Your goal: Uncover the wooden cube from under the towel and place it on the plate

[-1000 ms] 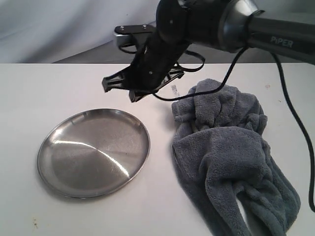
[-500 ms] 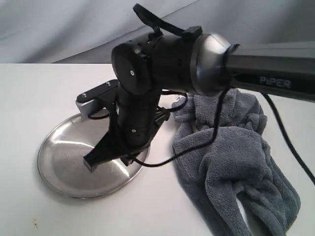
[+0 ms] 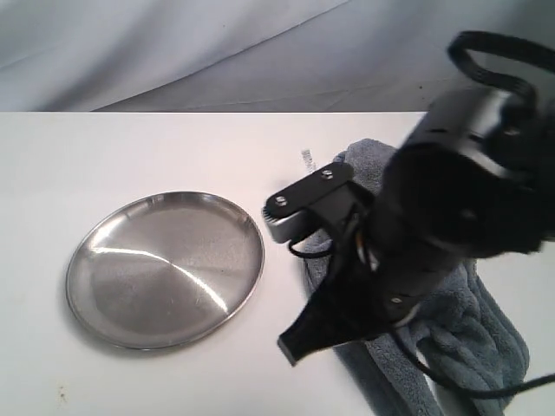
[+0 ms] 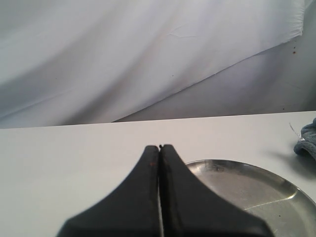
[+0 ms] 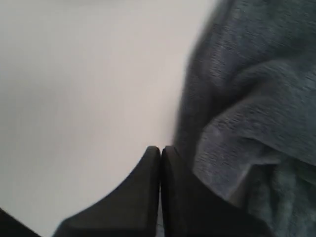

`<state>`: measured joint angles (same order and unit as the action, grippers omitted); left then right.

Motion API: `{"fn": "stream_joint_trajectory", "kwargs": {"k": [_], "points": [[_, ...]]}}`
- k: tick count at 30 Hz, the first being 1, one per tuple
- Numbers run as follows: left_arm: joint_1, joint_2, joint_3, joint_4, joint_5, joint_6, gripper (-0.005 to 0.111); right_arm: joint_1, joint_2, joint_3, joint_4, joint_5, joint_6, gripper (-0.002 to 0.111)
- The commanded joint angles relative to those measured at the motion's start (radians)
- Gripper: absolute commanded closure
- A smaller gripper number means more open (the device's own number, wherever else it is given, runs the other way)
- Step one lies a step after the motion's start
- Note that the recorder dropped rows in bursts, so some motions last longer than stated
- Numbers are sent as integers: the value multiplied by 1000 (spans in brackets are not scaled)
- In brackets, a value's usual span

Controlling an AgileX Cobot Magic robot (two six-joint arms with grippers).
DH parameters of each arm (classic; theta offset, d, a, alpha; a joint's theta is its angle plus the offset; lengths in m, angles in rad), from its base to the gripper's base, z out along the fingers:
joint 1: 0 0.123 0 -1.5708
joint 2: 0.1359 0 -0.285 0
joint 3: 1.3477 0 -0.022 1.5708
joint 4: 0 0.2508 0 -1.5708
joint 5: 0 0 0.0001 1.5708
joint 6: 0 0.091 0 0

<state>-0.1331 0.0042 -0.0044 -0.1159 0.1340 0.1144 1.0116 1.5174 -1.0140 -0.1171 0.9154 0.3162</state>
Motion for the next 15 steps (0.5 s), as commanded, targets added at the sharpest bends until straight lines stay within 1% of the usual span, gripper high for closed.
{"fn": "stream_joint_trajectory", "kwargs": {"k": [1, 4, 11, 15], "points": [[-5, -4, 4, -2, -2, -3, 107, 2, -135, 111, -183, -15, 195, 108], [-5, -4, 4, -2, -2, -3, 107, 2, -190, 154, -253, -15, 272, 108], [-5, -4, 4, -2, -2, -3, 107, -4, -210, 168, -256, -27, 287, 108], [-5, -4, 4, -2, -2, -3, 107, -62, -210, 168, -256, -63, 312, 108]]}}
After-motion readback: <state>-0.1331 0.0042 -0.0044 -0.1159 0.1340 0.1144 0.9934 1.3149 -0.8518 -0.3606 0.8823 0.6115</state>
